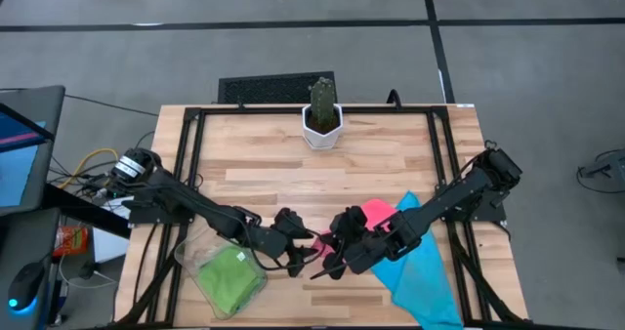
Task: Fold microfiber towels
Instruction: Fold the pink microfiber cloth
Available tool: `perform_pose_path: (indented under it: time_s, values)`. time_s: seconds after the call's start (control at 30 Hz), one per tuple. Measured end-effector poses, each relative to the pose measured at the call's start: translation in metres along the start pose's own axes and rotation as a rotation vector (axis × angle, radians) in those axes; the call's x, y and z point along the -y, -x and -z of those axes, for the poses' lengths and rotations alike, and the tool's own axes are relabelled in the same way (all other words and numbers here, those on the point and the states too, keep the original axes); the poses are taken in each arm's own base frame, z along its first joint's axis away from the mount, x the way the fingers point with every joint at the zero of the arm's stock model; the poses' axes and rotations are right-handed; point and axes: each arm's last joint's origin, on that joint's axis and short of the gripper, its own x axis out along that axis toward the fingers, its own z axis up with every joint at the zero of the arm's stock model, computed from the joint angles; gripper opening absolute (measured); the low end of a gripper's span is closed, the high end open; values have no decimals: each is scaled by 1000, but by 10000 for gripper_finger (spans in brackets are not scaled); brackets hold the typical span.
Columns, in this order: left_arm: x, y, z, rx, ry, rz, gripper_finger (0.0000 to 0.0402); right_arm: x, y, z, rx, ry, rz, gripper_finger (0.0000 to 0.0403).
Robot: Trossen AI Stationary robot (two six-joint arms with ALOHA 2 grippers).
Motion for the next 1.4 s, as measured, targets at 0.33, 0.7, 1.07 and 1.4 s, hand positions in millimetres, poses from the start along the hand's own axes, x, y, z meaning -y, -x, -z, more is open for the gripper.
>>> perform_pose_path:
  time_s: [0.33, 0.7, 1.07, 1.4]
  values:
    - [-11, -14, -9, -43, -15, 82, 105, -3, 0, -2, 26, 0, -30, 10]
    - [-17, -13, -12, -193, 43, 153, 2, 7, 1, 9, -130, -80, 35, 56]
    - [-44, -18, -23, -278, 101, 11, 0, -16, -46, 72, -255, -106, 19, 183]
    - [-52, -20, -28, -312, 95, 38, 0, -30, -91, 104, -369, -39, 119, 180]
